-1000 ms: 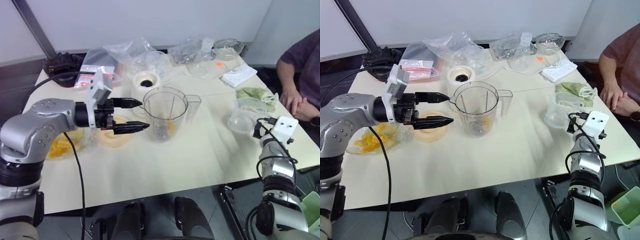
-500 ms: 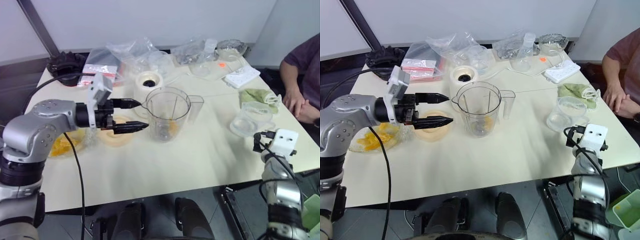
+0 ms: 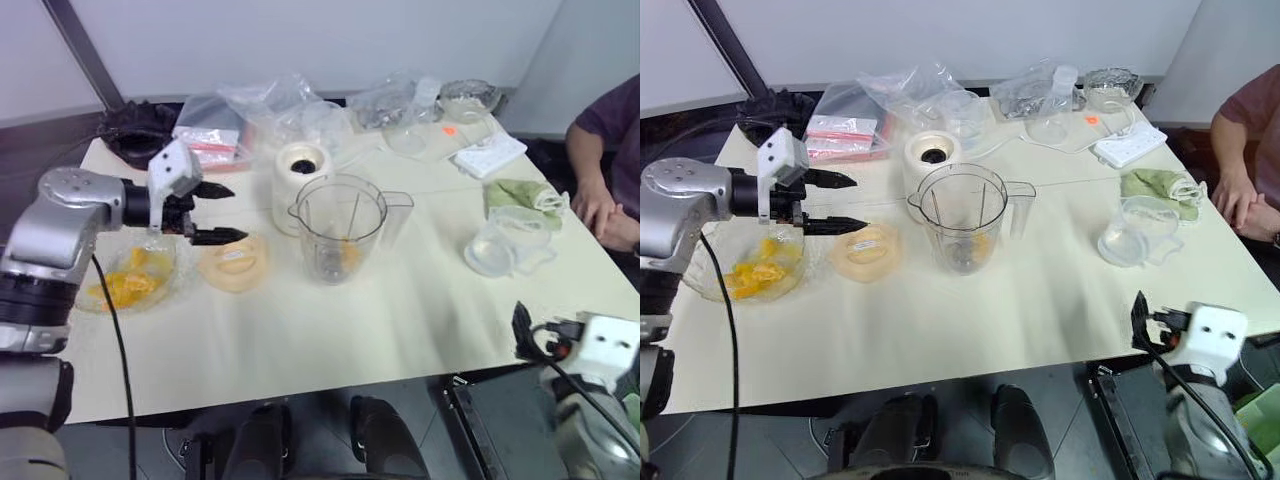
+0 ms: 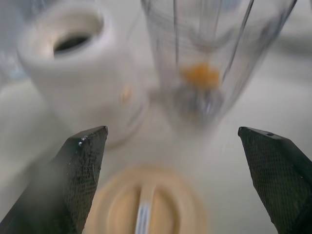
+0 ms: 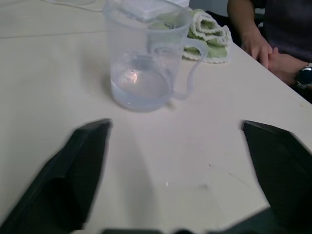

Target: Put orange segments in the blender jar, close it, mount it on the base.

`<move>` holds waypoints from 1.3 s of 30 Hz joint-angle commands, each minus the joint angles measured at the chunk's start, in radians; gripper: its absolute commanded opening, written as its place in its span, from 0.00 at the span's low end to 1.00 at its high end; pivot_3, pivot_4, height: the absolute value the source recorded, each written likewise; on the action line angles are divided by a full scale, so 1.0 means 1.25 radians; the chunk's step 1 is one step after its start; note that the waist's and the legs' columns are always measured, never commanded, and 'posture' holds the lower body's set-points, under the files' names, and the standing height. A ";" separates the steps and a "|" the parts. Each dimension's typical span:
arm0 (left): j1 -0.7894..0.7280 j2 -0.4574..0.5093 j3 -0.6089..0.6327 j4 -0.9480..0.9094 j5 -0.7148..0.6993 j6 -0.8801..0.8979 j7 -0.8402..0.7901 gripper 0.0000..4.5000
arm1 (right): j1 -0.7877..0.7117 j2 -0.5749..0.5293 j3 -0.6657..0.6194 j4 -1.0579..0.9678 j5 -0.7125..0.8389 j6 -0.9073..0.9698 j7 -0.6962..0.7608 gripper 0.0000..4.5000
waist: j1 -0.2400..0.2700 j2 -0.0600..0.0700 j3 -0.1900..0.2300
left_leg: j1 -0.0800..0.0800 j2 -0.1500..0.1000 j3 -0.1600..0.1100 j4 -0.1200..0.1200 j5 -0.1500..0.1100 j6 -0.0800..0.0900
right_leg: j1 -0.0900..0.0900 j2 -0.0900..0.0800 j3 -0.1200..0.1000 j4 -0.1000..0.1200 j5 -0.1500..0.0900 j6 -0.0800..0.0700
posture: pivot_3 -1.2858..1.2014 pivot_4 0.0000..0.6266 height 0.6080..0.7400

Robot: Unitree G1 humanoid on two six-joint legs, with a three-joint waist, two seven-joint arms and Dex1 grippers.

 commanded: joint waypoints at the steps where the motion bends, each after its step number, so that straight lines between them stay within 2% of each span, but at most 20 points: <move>1: -0.049 -0.031 -0.038 0.110 0.084 -0.111 -0.036 1.00 | 0.064 -0.010 -0.007 -0.038 0.059 -0.033 0.096 0.98 | 0.007 0.000 0.000 | -0.003 0.001 -0.001 0.000 0.000 0.000 | -0.002 0.000 -0.001 0.000 0.000 -0.001 | 0.52 0.24 1.00; 5: -0.085 -0.077 -0.088 0.241 0.174 -0.224 -0.052 1.00 | 0.109 -0.039 0.016 -0.064 0.089 -0.026 0.178 0.98 | 0.019 0.000 0.000 | -0.010 0.001 0.000 0.000 -0.001 0.001 | -0.009 0.001 -0.002 0.001 0.000 -0.002 | 0.52 0.24 1.00; 8: -0.133 -0.140 -0.122 0.376 0.236 -0.302 -0.044 1.00 | 0.126 -0.109 0.022 -0.127 0.162 0.024 0.253 0.98 | 0.022 0.000 0.000 | -0.011 0.000 0.001 0.001 -0.002 0.004 | -0.009 0.001 -0.004 0.001 -0.002 -0.001 | 0.52 0.24 1.00; 14: -0.213 -0.210 -0.143 0.582 0.322 -0.387 -0.015 1.00 | 0.031 -0.261 -0.011 -0.206 0.293 0.122 0.258 0.98 | 0.017 -0.008 0.000 | -0.012 -0.003 0.001 0.005 -0.003 0.005 | -0.007 -0.001 -0.004 0.000 -0.002 0.000 | 0.52 0.24 1.00; 19: -0.231 -0.240 -0.150 0.654 0.366 -0.434 -0.015 1.00 | -0.118 -0.392 -0.023 -0.233 0.405 0.198 0.221 0.98 | 0.019 -0.009 0.000 | -0.010 -0.002 0.001 0.006 -0.003 0.005 | -0.006 -0.001 -0.003 0.001 0.001 -0.001 | 0.52 0.24 1.00; 24: -0.238 -0.271 -0.152 0.697 0.409 -0.408 0.031 1.00 | -0.247 -0.491 -0.019 -0.225 0.523 0.250 0.181 0.98 | 0.022 -0.009 0.000 | -0.010 -0.002 0.000 0.006 -0.003 0.005 | -0.005 0.000 -0.005 0.001 0.001 -0.001 | 0.52 0.24 1.00; 31: -0.217 -0.277 -0.165 0.716 0.444 -0.419 0.021 1.00 | -0.311 -0.560 0.001 -0.211 0.583 0.287 0.150 0.98 | 0.019 -0.010 -0.001 | -0.008 -0.001 0.000 0.006 -0.002 0.005 | -0.001 -0.001 -0.005 0.000 0.001 -0.001 | 0.52 0.24 1.00; 35: -0.201 -0.276 -0.189 0.724 0.480 -0.436 0.041 0.71 | -0.324 -0.561 0.028 -0.211 0.563 0.288 0.140 1.00 | 0.019 -0.010 -0.003 | -0.005 0.000 0.000 0.006 -0.002 0.005 | 0.001 -0.001 -0.005 0.000 0.001 -0.002 | 0.52 0.24 1.00; 38: -0.199 -0.279 -0.189 0.728 0.490 -0.444 0.047 0.39 | -0.335 -0.561 0.041 -0.209 0.554 0.287 0.134 1.00 | 0.015 -0.009 -0.003 | -0.002 0.003 0.000 0.006 -0.002 0.005 | 0.003 0.000 -0.007 0.001 0.001 -0.002 | 0.52 0.24 1.00; 39: -0.200 -0.280 -0.187 0.730 0.494 -0.446 0.049 0.25 | -0.338 -0.561 0.046 -0.208 0.548 0.287 0.132 1.00 | 0.016 -0.010 -0.004 | -0.002 0.004 0.000 0.006 -0.002 0.005 | 0.003 0.000 -0.007 0.001 0.001 -0.002 | 0.52 0.24 1.00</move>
